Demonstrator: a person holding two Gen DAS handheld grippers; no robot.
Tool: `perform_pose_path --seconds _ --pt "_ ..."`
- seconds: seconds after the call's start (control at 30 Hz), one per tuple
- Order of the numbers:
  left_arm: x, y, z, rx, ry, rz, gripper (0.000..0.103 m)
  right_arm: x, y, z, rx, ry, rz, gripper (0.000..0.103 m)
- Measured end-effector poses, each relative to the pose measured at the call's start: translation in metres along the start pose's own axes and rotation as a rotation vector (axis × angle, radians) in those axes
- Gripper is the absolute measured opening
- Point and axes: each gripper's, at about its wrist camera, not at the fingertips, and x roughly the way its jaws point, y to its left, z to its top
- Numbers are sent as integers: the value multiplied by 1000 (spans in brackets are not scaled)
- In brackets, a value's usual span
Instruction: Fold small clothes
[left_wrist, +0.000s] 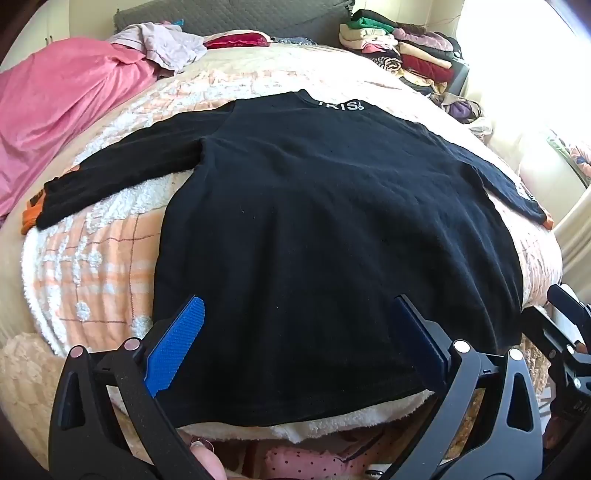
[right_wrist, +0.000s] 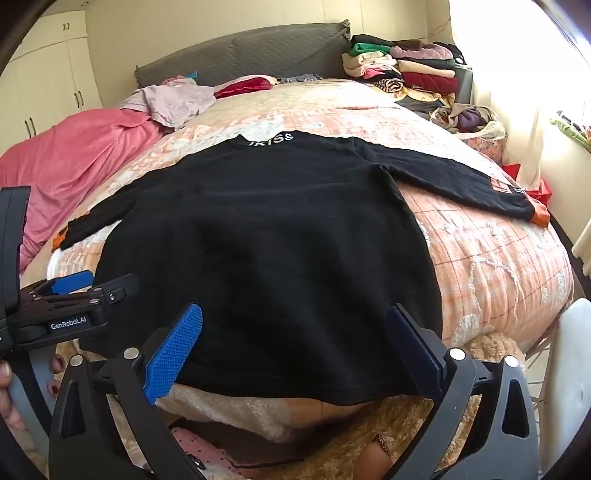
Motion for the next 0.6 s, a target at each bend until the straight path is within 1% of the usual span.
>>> perform_pose_path --seconds 0.23,0.27,0.3,0.6 --pt "1 0 1 -4 10 6 95 -2 8 -2 -3 13 -4 99" --pt "2 0 2 -5 11 6 95 -9 14 -6 -17 -8 18 99" --pt "-5 -3 2 3 -6 2 95 -10 13 -6 -16 -10 20 99" --pt "-5 0 2 3 -9 -2 95 -7 11 -6 -6 0 17 99"
